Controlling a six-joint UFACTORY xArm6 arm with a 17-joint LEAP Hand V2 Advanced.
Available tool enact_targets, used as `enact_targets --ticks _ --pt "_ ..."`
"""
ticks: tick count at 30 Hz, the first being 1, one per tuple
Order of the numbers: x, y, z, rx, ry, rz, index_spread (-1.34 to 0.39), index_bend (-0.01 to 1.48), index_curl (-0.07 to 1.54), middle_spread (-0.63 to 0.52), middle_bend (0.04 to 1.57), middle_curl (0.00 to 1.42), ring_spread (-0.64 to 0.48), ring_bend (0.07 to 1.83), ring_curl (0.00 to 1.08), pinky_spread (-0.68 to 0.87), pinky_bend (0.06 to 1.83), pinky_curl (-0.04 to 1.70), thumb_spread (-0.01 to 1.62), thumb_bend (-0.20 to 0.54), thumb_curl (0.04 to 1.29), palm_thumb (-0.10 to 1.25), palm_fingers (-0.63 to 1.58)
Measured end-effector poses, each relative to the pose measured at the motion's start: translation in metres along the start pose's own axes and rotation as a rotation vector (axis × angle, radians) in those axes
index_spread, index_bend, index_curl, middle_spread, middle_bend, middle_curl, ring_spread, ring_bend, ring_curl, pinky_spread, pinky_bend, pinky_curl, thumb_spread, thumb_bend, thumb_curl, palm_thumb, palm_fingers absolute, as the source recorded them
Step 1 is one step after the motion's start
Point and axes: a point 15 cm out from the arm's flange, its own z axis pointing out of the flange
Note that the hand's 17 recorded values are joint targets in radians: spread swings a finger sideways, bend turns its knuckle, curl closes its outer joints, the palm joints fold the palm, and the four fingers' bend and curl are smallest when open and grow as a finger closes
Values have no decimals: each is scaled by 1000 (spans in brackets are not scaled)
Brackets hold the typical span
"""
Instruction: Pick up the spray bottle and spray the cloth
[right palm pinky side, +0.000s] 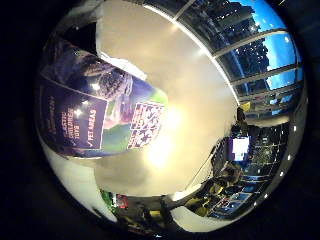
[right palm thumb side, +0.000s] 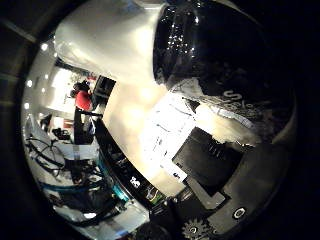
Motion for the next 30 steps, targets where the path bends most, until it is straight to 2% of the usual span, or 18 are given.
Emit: enact_targets --ticks 5,20,25,30 --pt "9 -1 -18 12 41 -23 -295 1020 1094 -196 1275 1004 -298 1282 1009 -135 1080 1490 867 -16 761 1091 1027" --pt "9 0 -21 20 37 -1 -297 995 1098 -201 1247 1016 -305 1254 1021 -134 1063 1505 859 -16 781 1075 1048" --pt "0 -7 -39 43 34 54 -298 991 1100 -202 1241 1021 -307 1248 1026 -134 1058 1509 850 -16 787 1071 1051" --pt "-46 -34 -51 100 -80 133 -299 988 1103 -203 1237 1025 -308 1245 1030 -134 1056 1511 847 -16 793 1070 1053"
